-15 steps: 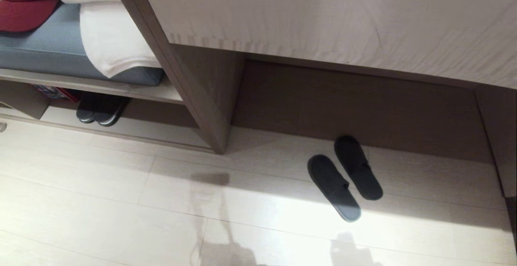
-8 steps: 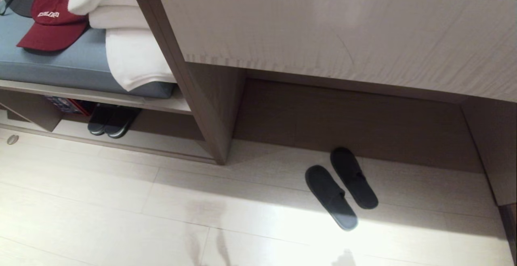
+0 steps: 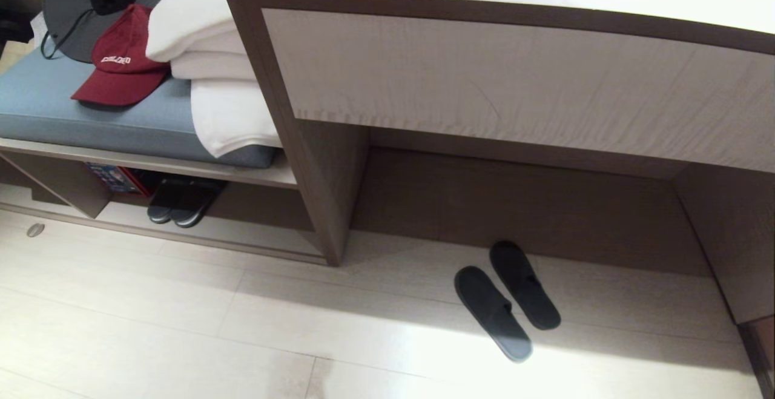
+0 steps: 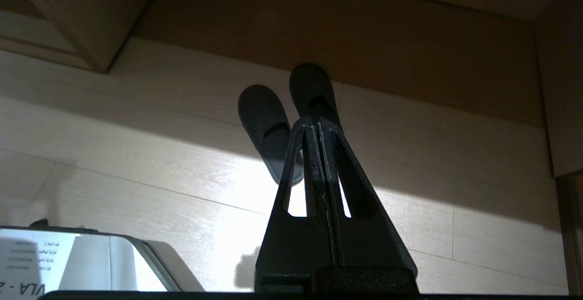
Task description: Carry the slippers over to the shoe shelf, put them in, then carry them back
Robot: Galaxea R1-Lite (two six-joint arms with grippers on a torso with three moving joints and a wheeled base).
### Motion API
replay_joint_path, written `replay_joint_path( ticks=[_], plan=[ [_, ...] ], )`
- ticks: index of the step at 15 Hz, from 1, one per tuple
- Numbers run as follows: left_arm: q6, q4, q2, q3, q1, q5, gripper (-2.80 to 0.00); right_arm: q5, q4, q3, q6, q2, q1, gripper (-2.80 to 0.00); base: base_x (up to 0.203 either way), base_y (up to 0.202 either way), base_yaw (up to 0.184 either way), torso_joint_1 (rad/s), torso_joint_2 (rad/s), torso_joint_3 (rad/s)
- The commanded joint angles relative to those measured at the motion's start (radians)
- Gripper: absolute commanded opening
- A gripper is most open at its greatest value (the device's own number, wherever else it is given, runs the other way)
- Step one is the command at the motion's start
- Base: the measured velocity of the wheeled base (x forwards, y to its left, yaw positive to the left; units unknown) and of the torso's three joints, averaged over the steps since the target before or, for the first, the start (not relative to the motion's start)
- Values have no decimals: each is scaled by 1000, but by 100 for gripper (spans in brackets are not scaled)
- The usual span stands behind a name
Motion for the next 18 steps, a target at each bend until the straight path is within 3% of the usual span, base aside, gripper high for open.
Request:
replay_joint_path(
  ticks=[1,18],
  plan=[
    [0,0,0,2,0,0,-280,1,0,0,-1,-3,0,-280,0,0,0,-3,2,199],
    [-2,-2,0,2,0,0,-280,1,0,0,-1,-3,0,-280,0,0,0,3,1,201]
  ],
)
